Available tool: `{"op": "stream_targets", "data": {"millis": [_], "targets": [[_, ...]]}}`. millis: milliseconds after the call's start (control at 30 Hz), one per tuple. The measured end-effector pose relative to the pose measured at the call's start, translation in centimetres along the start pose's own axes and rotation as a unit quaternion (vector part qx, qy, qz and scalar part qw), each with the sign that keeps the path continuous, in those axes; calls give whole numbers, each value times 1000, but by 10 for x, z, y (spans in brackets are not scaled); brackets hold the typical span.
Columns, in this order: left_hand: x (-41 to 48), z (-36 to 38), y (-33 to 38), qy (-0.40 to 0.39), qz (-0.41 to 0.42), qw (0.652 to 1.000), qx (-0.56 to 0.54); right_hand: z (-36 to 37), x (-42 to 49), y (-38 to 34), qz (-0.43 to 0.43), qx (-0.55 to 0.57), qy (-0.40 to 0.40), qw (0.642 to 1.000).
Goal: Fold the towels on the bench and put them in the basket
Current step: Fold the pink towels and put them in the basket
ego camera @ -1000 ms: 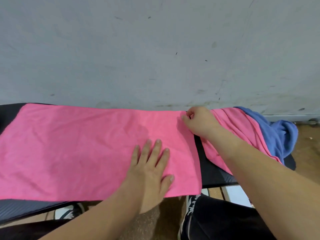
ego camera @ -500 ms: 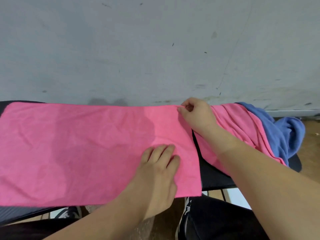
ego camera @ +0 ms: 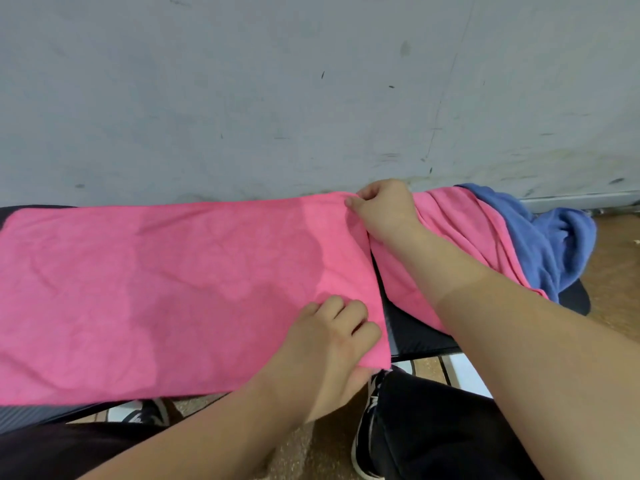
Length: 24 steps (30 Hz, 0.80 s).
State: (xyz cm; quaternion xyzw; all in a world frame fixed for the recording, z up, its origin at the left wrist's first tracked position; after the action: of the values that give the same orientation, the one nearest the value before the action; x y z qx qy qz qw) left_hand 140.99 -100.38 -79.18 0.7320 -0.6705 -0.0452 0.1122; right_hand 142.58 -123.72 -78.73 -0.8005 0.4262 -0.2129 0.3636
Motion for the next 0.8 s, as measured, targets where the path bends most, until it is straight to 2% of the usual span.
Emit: {"op": "stream_targets", "data": {"millis": [100, 200, 400, 533, 600, 800], "targets": [[1, -7, -5, 22, -44, 991, -123, -1, -1, -4, -15, 23, 19, 999], [-2, -12, -8, 21, -97, 964, -245, -3, -2, -6, -14, 51, 27, 998], [2, -30, 22, 22, -132, 934, -331, -21, -6, -6, -10, 81, 81, 993], [3, -39, 39, 7, -159, 853, -497, -42, -11, -3, 4, 115, 112, 987], [-1, -41, 37, 13, -186, 838, -513, -49, -15, -4, 8, 134, 116, 984], [-41, -67, 0, 66, -242, 855, -454, -44, -35, -55, -11, 204, 92, 975]]}}
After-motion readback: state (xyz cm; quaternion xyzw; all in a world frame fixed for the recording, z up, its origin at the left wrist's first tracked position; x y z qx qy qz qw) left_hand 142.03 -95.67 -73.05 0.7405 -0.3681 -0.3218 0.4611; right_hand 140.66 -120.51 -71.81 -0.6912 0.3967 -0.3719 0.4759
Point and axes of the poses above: each hand's wrist, its own x-axis towards the middle knuckle, its own z-axis out of the palm, y = z × x, the point moved 2 cm from there along x, towards the middle knuckle, and after that the axes turned 6 degrees about -z, right-handed, at the moved point
